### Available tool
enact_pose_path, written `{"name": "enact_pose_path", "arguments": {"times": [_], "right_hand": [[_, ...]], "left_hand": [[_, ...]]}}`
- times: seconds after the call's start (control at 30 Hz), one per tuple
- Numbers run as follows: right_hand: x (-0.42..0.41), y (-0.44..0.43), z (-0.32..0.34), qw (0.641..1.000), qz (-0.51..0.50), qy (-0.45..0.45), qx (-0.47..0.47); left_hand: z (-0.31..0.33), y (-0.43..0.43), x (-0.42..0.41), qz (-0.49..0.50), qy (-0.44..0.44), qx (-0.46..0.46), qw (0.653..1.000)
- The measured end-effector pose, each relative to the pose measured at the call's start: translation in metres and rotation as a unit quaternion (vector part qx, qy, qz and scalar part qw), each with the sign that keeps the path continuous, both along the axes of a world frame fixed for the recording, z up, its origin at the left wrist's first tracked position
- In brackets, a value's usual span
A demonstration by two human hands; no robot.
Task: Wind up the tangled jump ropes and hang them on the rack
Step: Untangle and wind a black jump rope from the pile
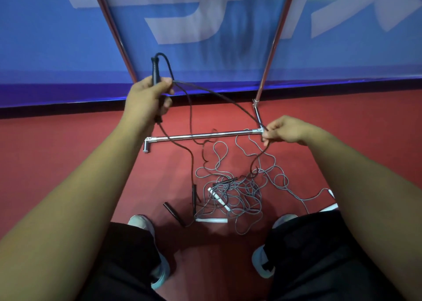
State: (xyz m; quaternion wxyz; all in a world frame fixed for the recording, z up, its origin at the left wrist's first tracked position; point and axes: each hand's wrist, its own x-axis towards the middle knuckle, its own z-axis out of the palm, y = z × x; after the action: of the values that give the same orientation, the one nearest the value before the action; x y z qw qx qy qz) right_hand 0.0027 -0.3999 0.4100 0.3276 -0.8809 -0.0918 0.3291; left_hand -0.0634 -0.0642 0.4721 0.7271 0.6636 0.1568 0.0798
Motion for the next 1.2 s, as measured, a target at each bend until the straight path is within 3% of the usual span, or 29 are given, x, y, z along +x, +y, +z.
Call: {"name": "enact_pose_path", "arguments": {"times": [0.07, 0.1, 0.2, 0.33, 0.43, 0.5, 0.67, 0.83, 0.87, 0.93, 1.03, 1.1, 1.2], "right_hand": [[0.005, 0.007, 0.011, 0.995, -0.048, -0.027, 0.085], [0.006, 0.014, 0.021, 0.989, -0.061, -0.045, 0.125], [-0.004, 0.043, 0.062, 0.976, -0.035, -0.082, 0.199], [-0.034, 0.082, 0.098, 0.977, 0.074, -0.111, 0.167], [-0.041, 0.094, 0.103, 0.969, 0.07, -0.149, 0.187], [-0.037, 0.09, 0.101, 0.967, 0.046, -0.167, 0.187], [-0.016, 0.061, 0.064, 0.977, 0.116, -0.157, 0.083], [0.002, 0.011, -0.001, 0.991, 0.089, -0.022, -0.098], [0.002, 0.001, -0.01, 0.991, 0.079, 0.005, -0.111], [0.0, -0.007, -0.012, 0.997, 0.036, 0.027, -0.057], [0.001, 0.01, 0.013, 0.999, 0.014, -0.024, 0.034], [-0.004, 0.033, 0.038, 0.995, 0.043, -0.047, 0.075], [-0.021, 0.063, 0.069, 0.988, 0.104, -0.075, 0.085]], "left_hand": [[-0.006, 0.005, 0.0, 0.008, 0.043, 0.141, 0.989], [-0.007, 0.003, -0.001, 0.008, 0.055, 0.16, 0.986], [-0.004, -0.009, -0.003, -0.039, 0.041, 0.142, 0.988], [0.009, -0.039, -0.014, -0.178, 0.001, 0.085, 0.98], [0.014, -0.051, -0.021, -0.282, 0.021, 0.124, 0.951], [0.013, -0.05, -0.022, -0.291, 0.019, 0.124, 0.948], [0.013, -0.037, -0.014, -0.194, -0.028, -0.033, 0.98], [0.022, -0.016, -0.007, -0.127, -0.084, -0.179, 0.972], [0.021, -0.009, -0.004, -0.1, -0.084, -0.157, 0.979], [0.018, 0.003, -0.002, -0.036, -0.06, -0.019, 0.997], [0.002, 0.009, 0.001, 0.01, 0.002, 0.197, 0.98], [-0.004, 0.003, 0.001, -0.011, 0.01, 0.228, 0.974], [0.001, -0.023, -0.004, -0.112, 0.019, 0.184, 0.976]]}}
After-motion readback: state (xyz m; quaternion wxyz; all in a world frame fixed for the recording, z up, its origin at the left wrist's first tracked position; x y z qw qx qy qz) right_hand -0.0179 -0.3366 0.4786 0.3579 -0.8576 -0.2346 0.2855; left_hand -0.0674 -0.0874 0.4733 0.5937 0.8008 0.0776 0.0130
